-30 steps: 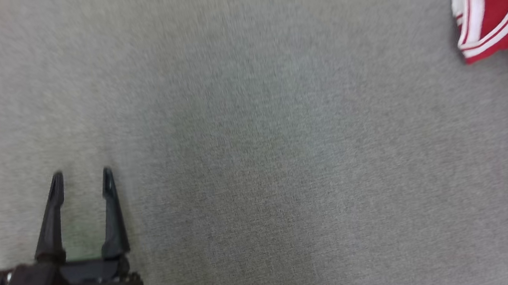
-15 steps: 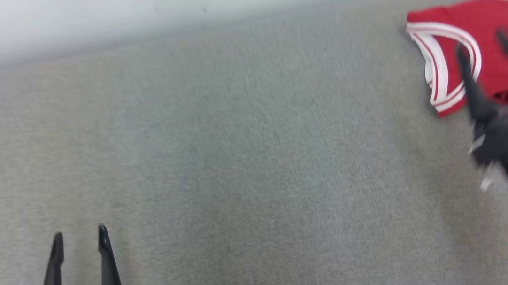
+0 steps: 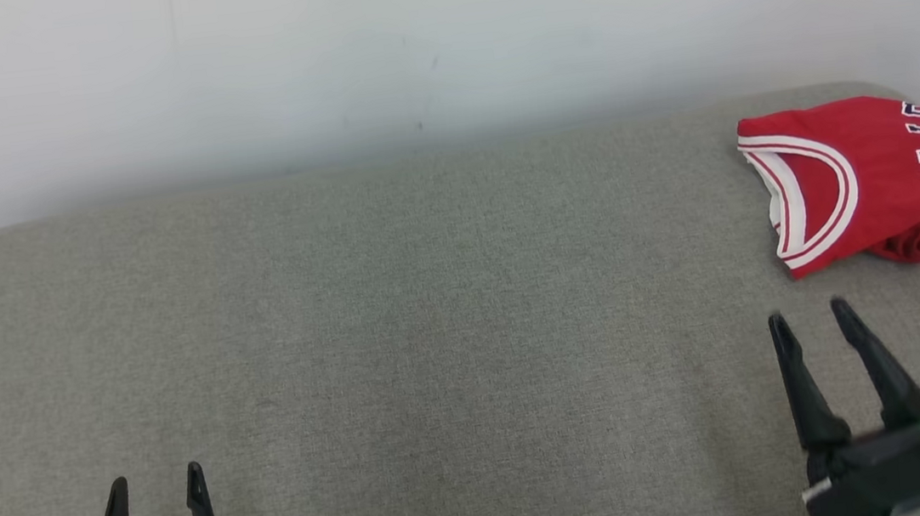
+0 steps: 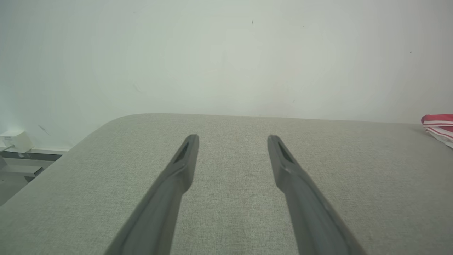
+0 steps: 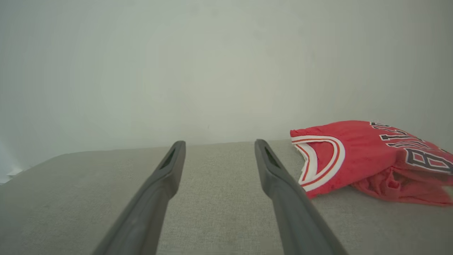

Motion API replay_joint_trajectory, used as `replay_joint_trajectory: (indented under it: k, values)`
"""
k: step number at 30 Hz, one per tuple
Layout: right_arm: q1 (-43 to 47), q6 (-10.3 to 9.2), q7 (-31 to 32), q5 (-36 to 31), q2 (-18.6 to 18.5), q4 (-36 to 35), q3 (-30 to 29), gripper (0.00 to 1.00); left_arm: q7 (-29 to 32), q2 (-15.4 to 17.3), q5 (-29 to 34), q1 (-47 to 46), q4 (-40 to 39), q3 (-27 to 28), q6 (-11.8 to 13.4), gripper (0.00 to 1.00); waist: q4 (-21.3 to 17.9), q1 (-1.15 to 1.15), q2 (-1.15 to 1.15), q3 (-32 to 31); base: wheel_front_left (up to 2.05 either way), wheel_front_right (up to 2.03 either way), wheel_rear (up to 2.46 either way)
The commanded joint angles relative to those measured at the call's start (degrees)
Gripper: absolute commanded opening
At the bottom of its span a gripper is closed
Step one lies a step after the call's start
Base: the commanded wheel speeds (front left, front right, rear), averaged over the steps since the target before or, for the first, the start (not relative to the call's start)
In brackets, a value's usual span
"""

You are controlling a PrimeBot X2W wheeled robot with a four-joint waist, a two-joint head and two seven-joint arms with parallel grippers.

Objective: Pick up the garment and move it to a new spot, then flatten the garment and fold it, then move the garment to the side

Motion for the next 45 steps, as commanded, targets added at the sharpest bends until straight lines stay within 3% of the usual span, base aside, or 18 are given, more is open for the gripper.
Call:
replay_joint_trajectory:
  k: [1,8,15,33,34,38,45]
  values:
    - [2.6,-0.15,-0.2,-0.3,1.2,-1.0,-0.9,1.00,0.0,0.0,-0.1,0.6,0.3,-0.1,-0.2,1.00,0.4,0.02,0.01,-0.9,0.00,0.00,0.00]
    - [8.9,-0.15,-0.2,-4.4,5.5,-4.0,-3.4,1.00,0.0,-0.1,-0.7,1.2,1.2,0.1,0.1,1.00,0.1,0.02,0.01,-1.8,0.00,0.00,0.00]
    - [8.8,-0.15,-0.2,-5.9,9.5,-4.0,-5.2,1.00,0.0,-0.1,-1.6,1.4,1.7,0.2,0.1,1.00,-0.9,0.02,0.01,-2.3,0.00,0.00,0.00]
    - [7.4,-0.15,-0.2,-6.5,10.3,-1.0,-5.5,1.00,0.0,-0.2,-1.0,0.9,2.3,-0.7,0.2,1.00,-0.9,0.02,0.01,-2.6,0.00,0.00,0.00]
    - [7.7,0.00,0.0,-6.7,10.5,-1.0,-5.4,0.00,0.0,-0.1,-1.0,1.0,2.3,-0.8,0.1,0.00,-0.9,0.02,0.01,-2.6,0.00,0.00,0.00]
    - [8.6,0.01,0.4,-6.3,10.9,0.7,-5.2,0.00,0.2,-0.5,-1.2,1.3,4.3,-0.9,0.0,0.00,-0.9,0.02,0.01,-2.6,0.00,0.00,0.00]
    - [7.8,0.00,2.2,1.2,11.0,1.1,-6.0,0.00,2.8,-0.4,-9.3,-0.3,5.6,-0.3,-0.4,0.00,-0.8,0.02,0.01,-2.6,0.00,0.00,0.00]
